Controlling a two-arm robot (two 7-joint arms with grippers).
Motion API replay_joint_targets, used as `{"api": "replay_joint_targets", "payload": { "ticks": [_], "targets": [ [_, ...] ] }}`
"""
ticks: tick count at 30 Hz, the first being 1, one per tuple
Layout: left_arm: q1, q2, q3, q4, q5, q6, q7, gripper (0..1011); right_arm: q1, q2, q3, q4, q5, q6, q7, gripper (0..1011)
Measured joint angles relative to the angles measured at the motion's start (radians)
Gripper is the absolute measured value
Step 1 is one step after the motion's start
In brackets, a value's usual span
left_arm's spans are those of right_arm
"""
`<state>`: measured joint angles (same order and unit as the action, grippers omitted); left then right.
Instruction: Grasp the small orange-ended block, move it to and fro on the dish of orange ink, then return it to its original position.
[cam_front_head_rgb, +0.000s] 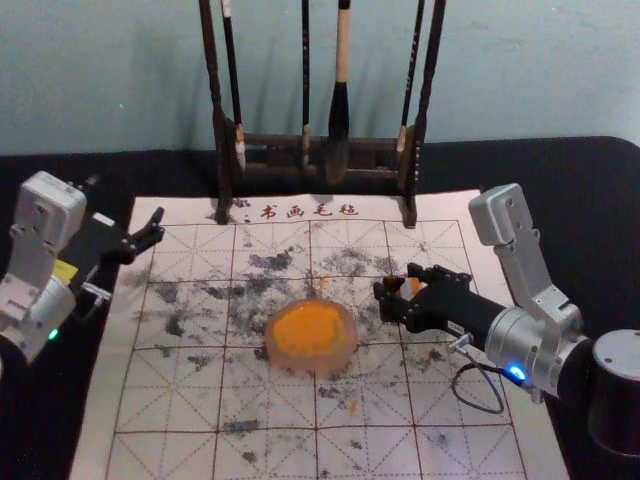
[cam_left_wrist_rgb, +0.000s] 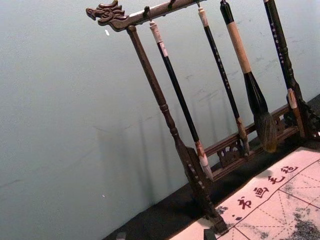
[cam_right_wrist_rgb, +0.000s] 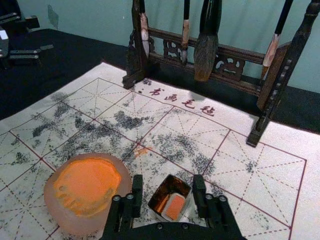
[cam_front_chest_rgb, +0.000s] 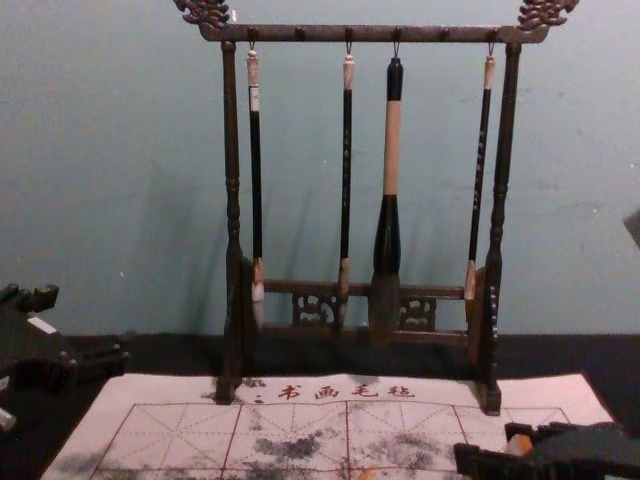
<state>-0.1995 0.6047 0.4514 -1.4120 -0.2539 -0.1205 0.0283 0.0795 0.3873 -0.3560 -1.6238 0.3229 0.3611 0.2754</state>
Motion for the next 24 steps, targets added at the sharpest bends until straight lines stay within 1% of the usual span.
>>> {"api": "replay_joint_targets", "payload": {
  "ticks": [2, 4, 6, 7, 8, 9, 12, 13, 15, 16, 19, 21, 23, 24],
  "targets": [
    [0.000, 0.000, 0.000, 0.000, 0.000, 0.000, 0.000, 1001, 0.000, 0.000, 0.000, 0.000, 0.000, 0.000, 0.000, 644],
    [0.000, 0.000, 0.000, 0.000, 0.000, 0.000, 0.000, 1001, 0.000, 0.000, 0.000, 0.000, 0.000, 0.000, 0.000, 722],
    [0.000, 0.000, 0.000, 0.000, 0.000, 0.000, 0.000, 1001, 0.000, 0.000, 0.000, -0.001, 0.000, 0.000, 0.000, 760],
    [0.000, 0.000, 0.000, 0.000, 0.000, 0.000, 0.000, 1001, 0.000, 0.000, 0.000, -0.001, 0.000, 0.000, 0.000, 816],
    [0.000, 0.000, 0.000, 0.000, 0.000, 0.000, 0.000, 1001, 0.000, 0.000, 0.000, -0.001, 0.000, 0.000, 0.000, 834],
    [0.000, 0.000, 0.000, 0.000, 0.000, 0.000, 0.000, 1001, 0.000, 0.000, 0.000, -0.001, 0.001, 0.000, 0.000, 887],
    [0.000, 0.000, 0.000, 0.000, 0.000, 0.000, 0.000, 1001, 0.000, 0.000, 0.000, -0.001, 0.001, 0.000, 0.000, 935],
    [0.000, 0.000, 0.000, 0.000, 0.000, 0.000, 0.000, 1001, 0.000, -0.001, 0.001, -0.001, 0.001, -0.002, 0.000, 981],
    [0.000, 0.000, 0.000, 0.000, 0.000, 0.000, 0.000, 1001, -0.004, -0.004, 0.012, -0.012, 0.002, -0.025, 0.002, 1003],
    [0.000, 0.000, 0.000, 0.000, 0.000, 0.000, 0.000, 1001, -0.004, -0.004, 0.012, -0.012, 0.002, -0.025, 0.002, 1003],
    [0.000, 0.000, 0.000, 0.000, 0.000, 0.000, 0.000, 1001, -0.010, -0.008, 0.028, -0.035, 0.005, -0.068, 0.002, 1002],
    [0.000, 0.000, 0.000, 0.000, 0.000, 0.000, 0.000, 1001, -0.018, -0.012, 0.047, -0.057, 0.006, -0.111, -0.004, 1002],
    [0.000, 0.000, 0.000, 0.000, 0.000, 0.000, 0.000, 1001, -0.031, -0.021, 0.076, -0.082, -0.002, -0.178, -0.030, 1002],
    [0.000, 0.000, 0.000, 0.000, 0.000, 0.000, 0.000, 1001, -0.031, -0.021, 0.076, -0.082, -0.002, -0.178, -0.030, 1002]
  ]
}}
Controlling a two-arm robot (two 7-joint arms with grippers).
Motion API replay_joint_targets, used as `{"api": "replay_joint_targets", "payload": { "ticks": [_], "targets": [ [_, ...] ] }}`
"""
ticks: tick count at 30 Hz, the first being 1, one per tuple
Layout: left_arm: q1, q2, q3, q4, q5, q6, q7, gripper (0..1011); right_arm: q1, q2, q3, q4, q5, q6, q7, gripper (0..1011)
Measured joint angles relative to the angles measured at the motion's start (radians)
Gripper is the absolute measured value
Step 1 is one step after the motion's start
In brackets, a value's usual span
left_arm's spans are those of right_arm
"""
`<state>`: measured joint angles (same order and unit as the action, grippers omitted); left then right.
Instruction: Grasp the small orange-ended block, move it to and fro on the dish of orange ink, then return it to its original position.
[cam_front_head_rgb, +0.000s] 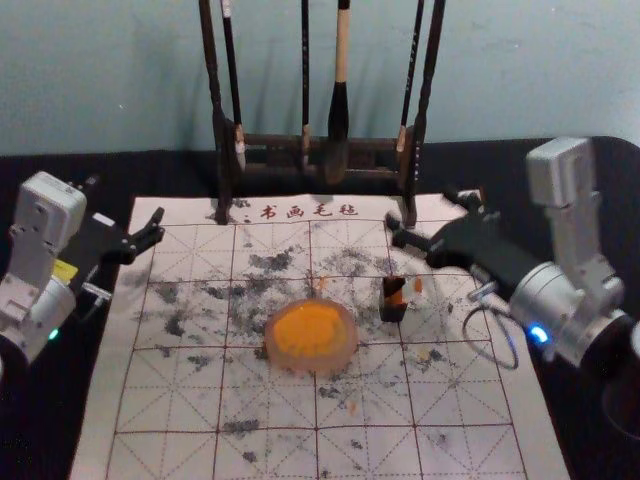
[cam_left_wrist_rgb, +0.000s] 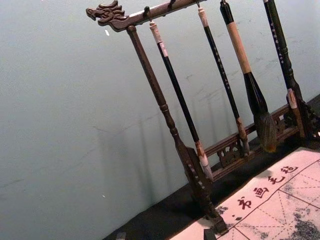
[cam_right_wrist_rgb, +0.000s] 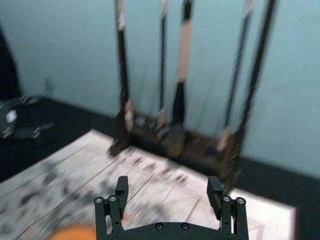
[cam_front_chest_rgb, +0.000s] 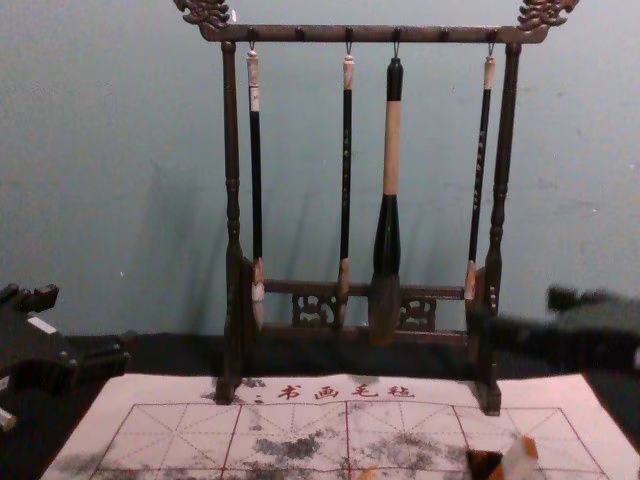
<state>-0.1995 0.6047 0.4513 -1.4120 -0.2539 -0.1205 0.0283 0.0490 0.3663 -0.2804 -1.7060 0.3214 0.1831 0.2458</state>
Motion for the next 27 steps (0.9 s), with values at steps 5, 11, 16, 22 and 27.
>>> {"api": "replay_joint_targets", "payload": {
  "ticks": [5, 11, 16, 22, 27],
  "targets": [
    [0.000, 0.000, 0.000, 0.000, 0.000, 0.000, 0.000, 1001, -0.023, -0.019, 0.034, -0.002, -0.061, -0.094, -0.067, 1002],
    [0.000, 0.000, 0.000, 0.000, 0.000, 0.000, 0.000, 1001, -0.061, -0.040, 0.057, 0.064, -0.154, -0.195, -0.150, 1002],
    [0.000, 0.000, 0.000, 0.000, 0.000, 0.000, 0.000, 1001, -0.083, -0.053, 0.064, 0.139, -0.195, -0.227, -0.173, 1002],
    [0.000, 0.000, 0.000, 0.000, 0.000, 0.000, 0.000, 1001, -0.084, -0.062, 0.064, 0.197, -0.224, -0.231, -0.165, 1002],
    [0.000, 0.000, 0.000, 0.000, 0.000, 0.000, 0.000, 1001, -0.084, -0.062, 0.063, 0.198, -0.225, -0.232, -0.164, 1002]
  ]
}}
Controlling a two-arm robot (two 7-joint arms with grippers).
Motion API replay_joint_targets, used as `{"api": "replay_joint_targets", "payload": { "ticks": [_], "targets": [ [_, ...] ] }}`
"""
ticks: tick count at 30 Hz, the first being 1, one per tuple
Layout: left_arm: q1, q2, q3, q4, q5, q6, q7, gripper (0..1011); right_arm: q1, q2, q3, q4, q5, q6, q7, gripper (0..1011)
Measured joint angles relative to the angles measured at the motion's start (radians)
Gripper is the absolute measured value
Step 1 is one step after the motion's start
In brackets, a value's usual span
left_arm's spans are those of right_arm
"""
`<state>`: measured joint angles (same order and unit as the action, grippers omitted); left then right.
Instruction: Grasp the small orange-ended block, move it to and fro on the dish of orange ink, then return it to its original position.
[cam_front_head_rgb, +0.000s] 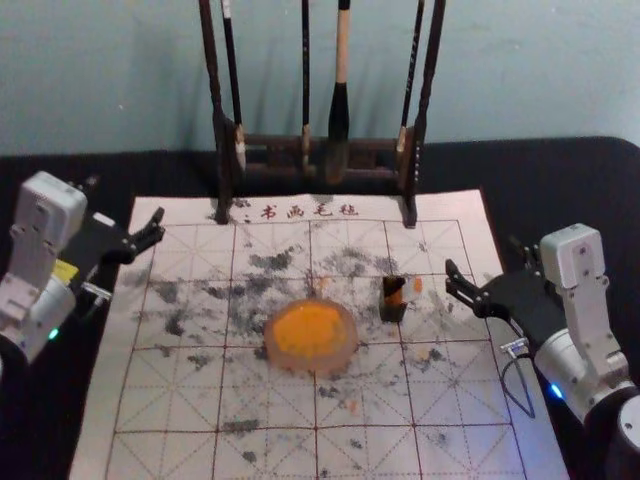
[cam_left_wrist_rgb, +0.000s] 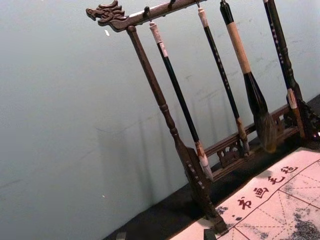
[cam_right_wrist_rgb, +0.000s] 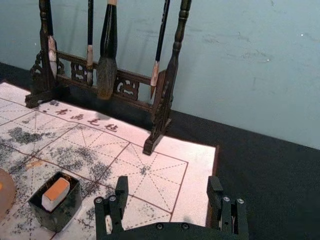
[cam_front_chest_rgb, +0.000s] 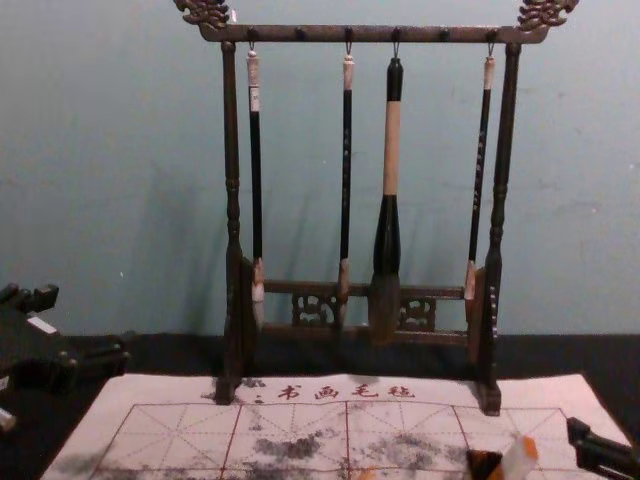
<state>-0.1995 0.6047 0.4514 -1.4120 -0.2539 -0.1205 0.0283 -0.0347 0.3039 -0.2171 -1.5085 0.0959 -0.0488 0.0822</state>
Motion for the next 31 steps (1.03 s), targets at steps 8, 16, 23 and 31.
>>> {"api": "replay_joint_targets", "payload": {
  "ticks": [8, 16, 23, 31],
  "targets": [
    [0.000, 0.000, 0.000, 0.000, 0.000, 0.000, 0.000, 1001, 0.001, 0.002, 0.000, -0.007, 0.004, 0.001, 0.000, 1002],
    [0.000, 0.000, 0.000, 0.000, 0.000, 0.000, 0.000, 1001, 0.001, 0.003, 0.000, -0.011, 0.007, 0.002, 0.000, 1002],
    [0.000, 0.000, 0.000, 0.000, 0.000, 0.000, 0.000, 1001, 0.001, 0.003, 0.000, -0.013, 0.008, 0.003, 0.000, 1000],
    [0.000, 0.000, 0.000, 0.000, 0.000, 0.000, 0.000, 1001, 0.001, 0.004, 0.000, -0.013, 0.009, 0.003, 0.000, 1002]
  ]
}}
